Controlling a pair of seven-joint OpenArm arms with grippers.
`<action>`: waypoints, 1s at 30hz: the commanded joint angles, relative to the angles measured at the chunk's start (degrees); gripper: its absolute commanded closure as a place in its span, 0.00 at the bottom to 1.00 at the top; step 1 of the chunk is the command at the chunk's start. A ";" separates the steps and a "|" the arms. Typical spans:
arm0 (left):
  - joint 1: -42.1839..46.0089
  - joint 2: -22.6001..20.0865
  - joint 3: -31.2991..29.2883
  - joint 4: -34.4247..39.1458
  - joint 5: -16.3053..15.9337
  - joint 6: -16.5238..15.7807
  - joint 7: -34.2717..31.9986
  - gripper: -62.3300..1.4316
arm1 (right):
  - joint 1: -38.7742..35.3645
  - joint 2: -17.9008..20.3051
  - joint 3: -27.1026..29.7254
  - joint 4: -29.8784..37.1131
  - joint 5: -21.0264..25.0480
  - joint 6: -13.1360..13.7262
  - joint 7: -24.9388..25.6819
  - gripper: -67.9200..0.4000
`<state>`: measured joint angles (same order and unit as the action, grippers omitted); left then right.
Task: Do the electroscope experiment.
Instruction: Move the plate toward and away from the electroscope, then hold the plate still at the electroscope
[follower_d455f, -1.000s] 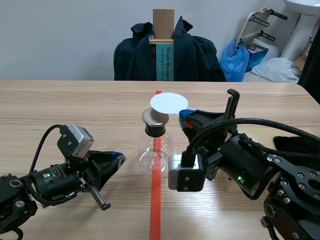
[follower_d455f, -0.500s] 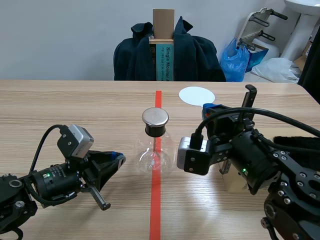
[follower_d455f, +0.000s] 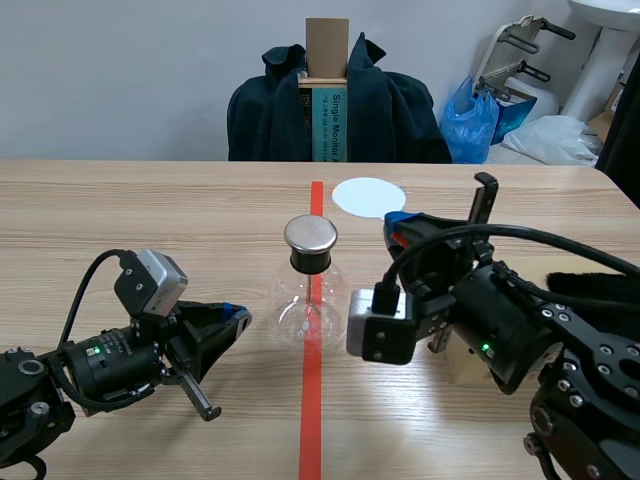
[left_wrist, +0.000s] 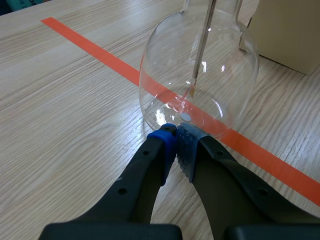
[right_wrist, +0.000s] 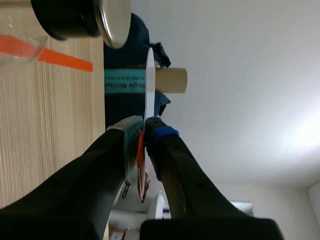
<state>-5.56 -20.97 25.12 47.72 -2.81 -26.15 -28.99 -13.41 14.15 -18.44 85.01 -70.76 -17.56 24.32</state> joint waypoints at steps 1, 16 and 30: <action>-0.28 0.15 -0.07 0.96 -0.52 -0.13 -0.83 0.93 | -0.17 0.79 0.48 1.49 -0.26 -0.81 1.20 0.98; -0.28 0.15 -0.07 0.96 -0.52 -0.13 -0.83 0.93 | -1.03 0.76 0.48 1.49 -1.11 -1.49 8.52 0.98; -0.28 0.15 -0.07 0.96 -0.52 -0.13 -0.83 0.93 | -1.03 0.76 0.48 1.49 -1.27 -2.12 9.31 0.98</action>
<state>-5.56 -20.97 25.12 47.72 -2.81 -26.15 -28.99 -15.11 14.15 -18.44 85.01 -72.51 -18.85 33.63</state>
